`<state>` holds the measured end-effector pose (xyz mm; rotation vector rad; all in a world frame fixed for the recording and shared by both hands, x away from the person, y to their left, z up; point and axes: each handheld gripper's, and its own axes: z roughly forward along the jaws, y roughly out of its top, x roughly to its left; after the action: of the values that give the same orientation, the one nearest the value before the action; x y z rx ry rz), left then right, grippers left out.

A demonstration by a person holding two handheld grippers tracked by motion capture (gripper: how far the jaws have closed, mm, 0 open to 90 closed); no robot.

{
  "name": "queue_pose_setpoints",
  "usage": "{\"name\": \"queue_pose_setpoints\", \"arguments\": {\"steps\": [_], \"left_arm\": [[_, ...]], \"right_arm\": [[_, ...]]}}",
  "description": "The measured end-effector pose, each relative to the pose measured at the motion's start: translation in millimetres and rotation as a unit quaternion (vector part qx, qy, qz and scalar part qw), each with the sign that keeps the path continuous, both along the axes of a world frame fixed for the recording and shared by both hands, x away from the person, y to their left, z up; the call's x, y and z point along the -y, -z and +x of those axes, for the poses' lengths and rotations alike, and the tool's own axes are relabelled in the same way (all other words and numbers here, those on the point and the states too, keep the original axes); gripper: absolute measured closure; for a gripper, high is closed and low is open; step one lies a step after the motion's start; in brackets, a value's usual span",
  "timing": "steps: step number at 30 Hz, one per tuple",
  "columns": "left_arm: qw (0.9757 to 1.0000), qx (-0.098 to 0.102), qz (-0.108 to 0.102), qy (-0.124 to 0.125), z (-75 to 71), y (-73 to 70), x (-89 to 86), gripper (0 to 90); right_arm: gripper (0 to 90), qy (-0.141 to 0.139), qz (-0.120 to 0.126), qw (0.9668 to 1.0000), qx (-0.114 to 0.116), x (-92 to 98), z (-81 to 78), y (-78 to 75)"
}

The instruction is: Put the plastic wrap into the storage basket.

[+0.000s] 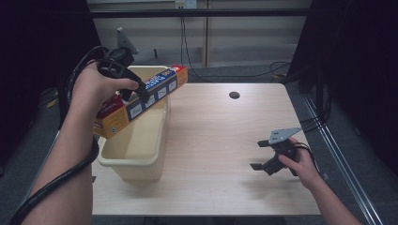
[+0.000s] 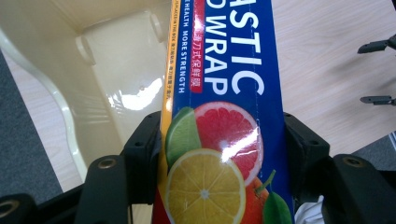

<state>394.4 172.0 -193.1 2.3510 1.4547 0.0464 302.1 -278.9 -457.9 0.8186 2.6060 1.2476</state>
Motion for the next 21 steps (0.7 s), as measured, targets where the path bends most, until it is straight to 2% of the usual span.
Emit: {"name": "queue_pose_setpoints", "arguments": {"steps": [8, 13, 15, 17, 21], "left_arm": [[0.9999, 0.004, 0.008, -0.013, -0.8, -4.1, -7.8, 40.5], [0.9996, -0.002, 0.004, -0.028, -2.3, -4.5, -12.4, 40.5], [0.9997, 0.0, 0.007, -0.024, -2.3, -5.1, -13.8, 40.5], [0.9993, 0.0, 0.006, -0.036, -4.0, -6.7, -16.7, 40.5], [0.999, 0.003, 0.008, -0.043, -5.8, -8.1, -19.6, 40.5]], "right_arm": [[2.1, 0.001, 0.001, 1.0, 0.001, 0.6, 0.9, -0.4], [2.1, 0.004, 0.0, 1.0, 0.005, 0.7, 1.4, -0.4], [2.1, 0.004, 0.0, 1.0, 0.006, 1.1, 1.8, -0.3], [2.1, 0.005, 0.001, 1.0, 0.009, 0.8, 2.1, 0.1], [2.1, 0.001, 0.002, 1.0, 0.006, 0.1, 2.0, 0.4]]}}
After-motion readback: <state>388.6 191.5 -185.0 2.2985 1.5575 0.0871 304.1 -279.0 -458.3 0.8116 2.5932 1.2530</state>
